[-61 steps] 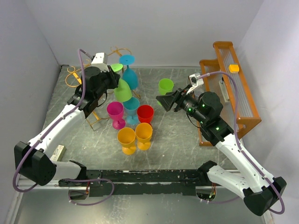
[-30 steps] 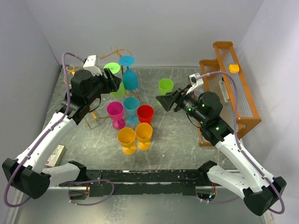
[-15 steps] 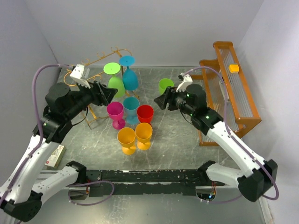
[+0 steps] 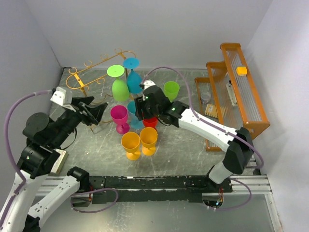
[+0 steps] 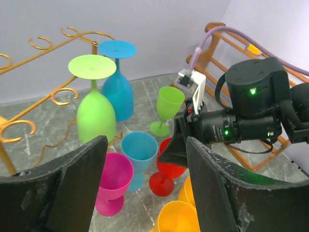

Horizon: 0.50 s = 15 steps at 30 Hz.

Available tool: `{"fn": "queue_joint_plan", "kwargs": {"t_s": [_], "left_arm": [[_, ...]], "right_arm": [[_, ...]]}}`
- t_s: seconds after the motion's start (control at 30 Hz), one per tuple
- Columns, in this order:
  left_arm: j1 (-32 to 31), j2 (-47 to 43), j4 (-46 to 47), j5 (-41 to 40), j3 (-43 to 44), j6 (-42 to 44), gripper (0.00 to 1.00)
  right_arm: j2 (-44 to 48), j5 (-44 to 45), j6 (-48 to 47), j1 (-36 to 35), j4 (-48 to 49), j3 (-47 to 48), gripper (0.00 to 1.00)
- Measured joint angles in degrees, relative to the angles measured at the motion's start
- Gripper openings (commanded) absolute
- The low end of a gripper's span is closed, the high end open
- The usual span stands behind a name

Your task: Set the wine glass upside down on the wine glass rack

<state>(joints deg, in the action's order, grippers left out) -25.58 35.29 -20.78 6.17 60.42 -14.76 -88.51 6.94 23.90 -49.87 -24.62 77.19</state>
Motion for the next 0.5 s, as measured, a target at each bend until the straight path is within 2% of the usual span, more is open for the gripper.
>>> {"fn": "queue_joint_plan", "kwargs": {"t_s": [0.27, 0.5], "left_arm": [[0.0, -4.5, -2.1, -6.7, 0.7, 1.1, 0.77], [0.0, -4.7, -2.7, -8.9, 1.4, 1.5, 0.77]], "right_arm": [[-6.8, 3.1, -1.9, -6.1, -0.6, 5.4, 0.48], [-8.4, 7.9, -5.5, -6.4, -0.5, 7.9, 0.43]]}}
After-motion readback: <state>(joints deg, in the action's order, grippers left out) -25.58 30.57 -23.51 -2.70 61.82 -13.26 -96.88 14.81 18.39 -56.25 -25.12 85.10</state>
